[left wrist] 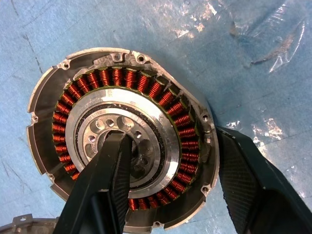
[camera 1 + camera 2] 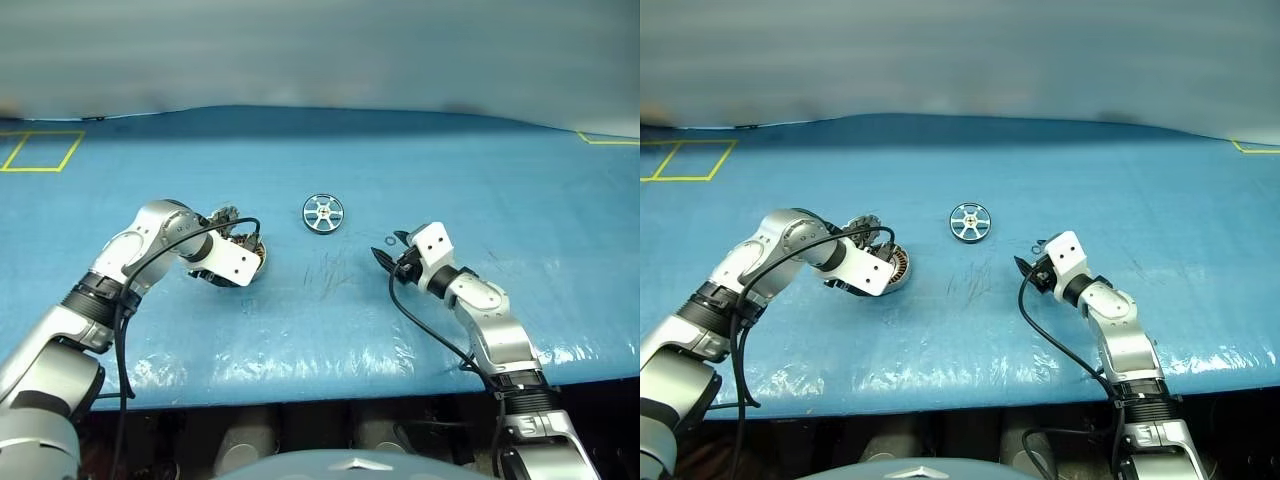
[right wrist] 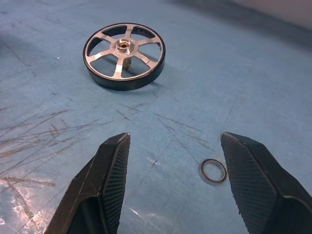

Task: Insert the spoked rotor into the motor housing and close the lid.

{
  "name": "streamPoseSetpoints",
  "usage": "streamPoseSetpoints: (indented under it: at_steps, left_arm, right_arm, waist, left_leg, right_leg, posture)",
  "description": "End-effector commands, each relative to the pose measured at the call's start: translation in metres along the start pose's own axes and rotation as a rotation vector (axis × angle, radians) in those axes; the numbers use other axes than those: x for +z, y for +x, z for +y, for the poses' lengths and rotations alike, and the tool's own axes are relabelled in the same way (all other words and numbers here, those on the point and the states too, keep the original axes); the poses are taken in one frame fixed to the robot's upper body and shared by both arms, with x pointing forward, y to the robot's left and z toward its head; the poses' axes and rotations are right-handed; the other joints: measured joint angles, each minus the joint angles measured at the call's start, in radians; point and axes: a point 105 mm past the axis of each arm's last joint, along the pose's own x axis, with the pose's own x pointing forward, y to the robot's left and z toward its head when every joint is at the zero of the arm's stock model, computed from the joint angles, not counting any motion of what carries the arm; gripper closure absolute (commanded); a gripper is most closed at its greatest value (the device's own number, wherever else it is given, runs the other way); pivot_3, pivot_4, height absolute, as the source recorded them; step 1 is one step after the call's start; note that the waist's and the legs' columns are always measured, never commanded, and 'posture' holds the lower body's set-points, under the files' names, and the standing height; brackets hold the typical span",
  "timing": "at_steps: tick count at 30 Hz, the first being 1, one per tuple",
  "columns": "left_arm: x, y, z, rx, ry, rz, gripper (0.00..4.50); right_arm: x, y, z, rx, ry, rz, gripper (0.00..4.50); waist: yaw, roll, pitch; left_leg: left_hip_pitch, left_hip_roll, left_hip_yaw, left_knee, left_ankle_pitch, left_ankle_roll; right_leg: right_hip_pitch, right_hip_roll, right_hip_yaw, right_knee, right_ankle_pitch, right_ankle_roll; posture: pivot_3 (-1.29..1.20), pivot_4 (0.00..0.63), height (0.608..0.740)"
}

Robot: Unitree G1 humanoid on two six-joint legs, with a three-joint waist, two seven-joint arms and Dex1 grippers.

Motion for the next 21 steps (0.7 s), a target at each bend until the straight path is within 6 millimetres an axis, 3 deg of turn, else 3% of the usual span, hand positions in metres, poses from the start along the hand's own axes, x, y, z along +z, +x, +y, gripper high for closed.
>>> streamPoseSetpoints:
  at_steps: [1, 7, 12, 16, 21]
  left_arm:
    - [0.003, 0.007, 0.001, -0.011, 0.033, 0.005, 2.30]
    - [0.028, 0.003, 0.025, 0.090, 0.130, -0.084, 2.30]
    - [0.052, -0.004, 0.041, 0.138, 0.217, -0.162, 2.30]
    - [0.063, -0.007, 0.047, 0.134, 0.283, -0.184, 2.30]
    - [0.076, -0.005, 0.048, 0.093, 0.340, -0.215, 2.30]
  right_arm:
    - [0.016, -0.006, -0.008, -0.034, -0.019, -0.069, 1.39]
    - [0.011, -0.013, -0.008, -0.045, -0.010, -0.057, 1.39]
    - [-0.001, -0.024, 0.013, 0.050, -0.011, -0.018, 1.39]
    - [-0.007, -0.031, 0.022, 0.062, 0.024, -0.023, 1.39]
    - [-0.013, -0.041, 0.016, -0.011, 0.035, -0.015, 1.39]
  waist:
    - [0.003, 0.000, 0.000]
    - [0.015, 0.000, 0.000]
    - [0.010, 0.000, 0.000]
    - [0.001, -0.001, 0.001]
    - [0.001, -0.001, 0.001]
  left_leg:
    - [0.000, 0.000, 0.000, 0.000, 0.000, 0.000]
    - [0.000, 0.000, 0.000, 0.001, 0.001, 0.001]
    - [-0.003, -0.001, 0.000, 0.001, 0.001, 0.001]
    - [-0.006, 0.000, 0.000, 0.000, 0.001, 0.001]
    - [-0.012, 0.000, 0.000, 0.003, 0.001, 0.000]
  right_leg:
    - [0.000, 0.000, 0.000, 0.000, 0.000, 0.000]
    - [0.001, -0.001, 0.000, 0.000, 0.000, 0.000]
    - [-0.001, -0.001, 0.000, -0.001, 0.000, 0.001]
    - [-0.005, 0.000, 0.000, -0.001, 0.000, 0.001]
    - [-0.011, 0.000, 0.000, 0.001, 0.000, 0.001]
  posture:
    - [0.00, 0.150, 0.740]
    - [0.00, 0.150, 0.740]
    - [0.00, 0.150, 0.740]
    - [0.00, 0.150, 0.740]
    - [0.00, 0.150, 0.740]
